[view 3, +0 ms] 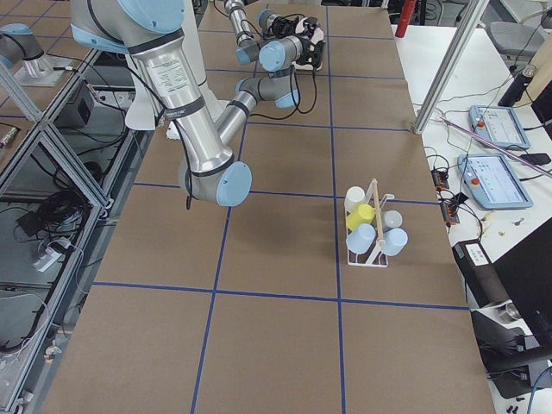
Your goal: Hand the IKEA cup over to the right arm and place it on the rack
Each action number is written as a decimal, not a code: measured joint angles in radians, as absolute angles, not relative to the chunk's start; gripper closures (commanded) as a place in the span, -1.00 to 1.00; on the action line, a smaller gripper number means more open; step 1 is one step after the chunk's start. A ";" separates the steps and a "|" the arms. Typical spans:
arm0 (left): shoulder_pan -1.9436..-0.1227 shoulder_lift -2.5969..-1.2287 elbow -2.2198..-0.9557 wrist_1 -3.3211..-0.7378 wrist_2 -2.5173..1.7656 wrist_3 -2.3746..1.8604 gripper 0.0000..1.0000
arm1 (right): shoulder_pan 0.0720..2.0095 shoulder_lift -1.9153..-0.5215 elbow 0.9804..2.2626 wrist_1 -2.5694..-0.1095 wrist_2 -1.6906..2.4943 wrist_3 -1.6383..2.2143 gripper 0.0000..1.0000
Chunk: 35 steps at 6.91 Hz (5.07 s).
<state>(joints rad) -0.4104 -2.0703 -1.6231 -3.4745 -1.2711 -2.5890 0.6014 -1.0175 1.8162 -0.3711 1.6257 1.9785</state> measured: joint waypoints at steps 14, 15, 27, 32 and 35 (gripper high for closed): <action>-0.390 -2.083 -1.623 -3.473 -1.267 -2.586 1.00 | 0.555 -0.988 1.809 -0.375 1.509 1.975 -0.92; -0.390 -2.084 -1.623 -3.473 -1.266 -2.586 1.00 | 0.555 -0.988 1.808 -0.375 1.507 1.974 -0.89; -0.388 -2.080 -1.638 -3.459 -1.241 -2.466 -1.00 | 0.652 -0.991 1.786 -0.363 1.515 1.979 1.00; -0.392 -1.931 -1.716 -3.456 -1.255 -2.383 -1.00 | 0.858 -1.154 1.753 -0.383 1.515 1.768 1.00; -0.399 -1.808 -1.734 -3.422 -1.284 -2.211 -1.00 | 0.952 -1.264 1.754 -0.584 1.436 1.404 1.00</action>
<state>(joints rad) -0.3988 -1.8080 -1.7337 -3.4216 -1.2843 -2.2109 0.9524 -1.2644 1.7541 -0.5841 1.4365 1.4042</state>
